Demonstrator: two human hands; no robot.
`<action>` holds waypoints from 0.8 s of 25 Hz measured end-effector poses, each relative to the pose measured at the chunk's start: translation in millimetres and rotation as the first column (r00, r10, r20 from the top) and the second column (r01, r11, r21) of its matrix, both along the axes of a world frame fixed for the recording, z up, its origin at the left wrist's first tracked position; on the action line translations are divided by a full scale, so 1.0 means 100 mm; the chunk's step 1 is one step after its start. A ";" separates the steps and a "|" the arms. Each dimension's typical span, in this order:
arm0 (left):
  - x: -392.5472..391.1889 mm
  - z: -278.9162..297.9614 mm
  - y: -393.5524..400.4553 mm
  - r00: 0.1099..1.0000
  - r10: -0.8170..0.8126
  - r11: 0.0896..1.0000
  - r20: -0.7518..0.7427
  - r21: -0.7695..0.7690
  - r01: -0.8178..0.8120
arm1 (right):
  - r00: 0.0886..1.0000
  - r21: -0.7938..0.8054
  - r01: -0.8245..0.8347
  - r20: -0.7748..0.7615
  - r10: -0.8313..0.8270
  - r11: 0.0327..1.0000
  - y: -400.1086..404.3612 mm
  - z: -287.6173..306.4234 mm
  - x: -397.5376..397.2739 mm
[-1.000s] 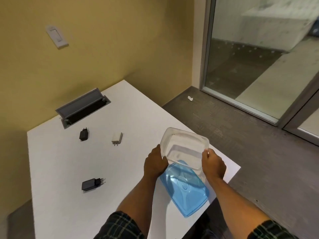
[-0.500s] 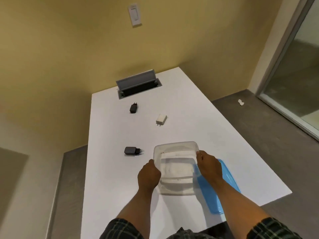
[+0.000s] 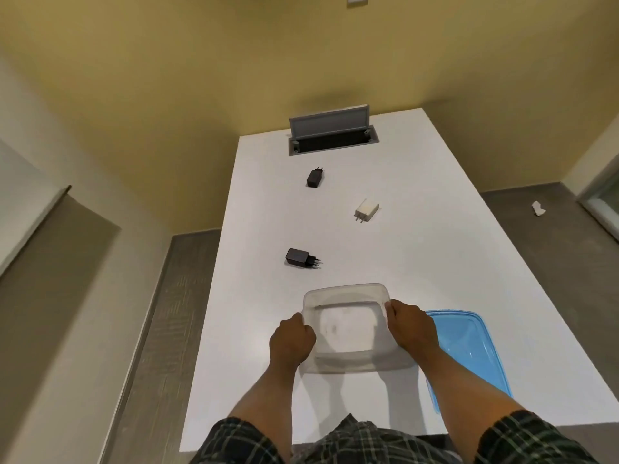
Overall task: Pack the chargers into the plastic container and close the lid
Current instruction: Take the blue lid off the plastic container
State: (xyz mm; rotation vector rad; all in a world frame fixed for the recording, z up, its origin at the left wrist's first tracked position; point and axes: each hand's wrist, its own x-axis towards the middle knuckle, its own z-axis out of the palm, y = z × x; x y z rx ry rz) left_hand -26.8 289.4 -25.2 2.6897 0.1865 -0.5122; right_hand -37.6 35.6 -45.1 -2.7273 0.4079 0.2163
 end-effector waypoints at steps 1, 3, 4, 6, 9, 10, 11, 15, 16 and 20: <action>0.01 0.00 0.00 1.000 0.010 1.000 0.003 -0.010 -0.010 | 1.000 -0.006 0.001 -0.004 -0.001 1.000 0.01 0.00 0.01; 0.02 -0.01 0.01 1.000 0.031 0.999 0.004 -0.031 -0.031 | 1.000 -0.028 -0.007 -0.013 0.007 1.000 0.01 -0.01 0.02; 0.02 -0.02 0.01 0.999 0.041 0.998 0.006 -0.041 -0.040 | 1.000 -0.046 -0.011 -0.019 0.010 0.999 0.02 -0.01 0.01; 0.03 -0.03 0.01 0.998 0.060 0.997 0.009 -0.059 -0.059 | 0.999 -0.082 0.003 -0.034 -0.006 0.997 0.02 -0.02 0.01; 0.05 -0.03 0.01 0.999 0.054 0.996 0.002 -0.070 -0.054 | 0.997 -0.095 0.057 -0.053 -0.062 0.994 0.03 -0.02 0.01; 0.06 -0.03 0.01 0.999 0.053 0.996 -0.003 -0.067 -0.053 | 0.995 -0.095 0.069 -0.059 -0.075 0.993 0.04 -0.01 0.02; 0.07 -0.03 0.02 0.998 0.058 0.996 -0.002 -0.064 -0.058 | 0.995 -0.101 0.077 -0.062 -0.084 0.992 0.04 0.00 0.04; 0.12 -0.03 0.07 0.995 0.073 0.997 0.065 -0.016 -0.072 | 0.990 -0.161 0.123 -0.050 -0.132 0.979 0.07 0.06 0.16; 0.15 -0.03 0.08 0.993 0.068 0.998 0.094 0.002 -0.068 | 0.988 -0.167 0.142 -0.041 -0.151 0.976 0.07 0.08 0.21; 0.40 0.01 0.11 0.978 -0.028 0.998 0.206 0.069 0.014 | 0.980 -0.143 0.195 0.050 -0.190 0.970 0.05 0.15 0.49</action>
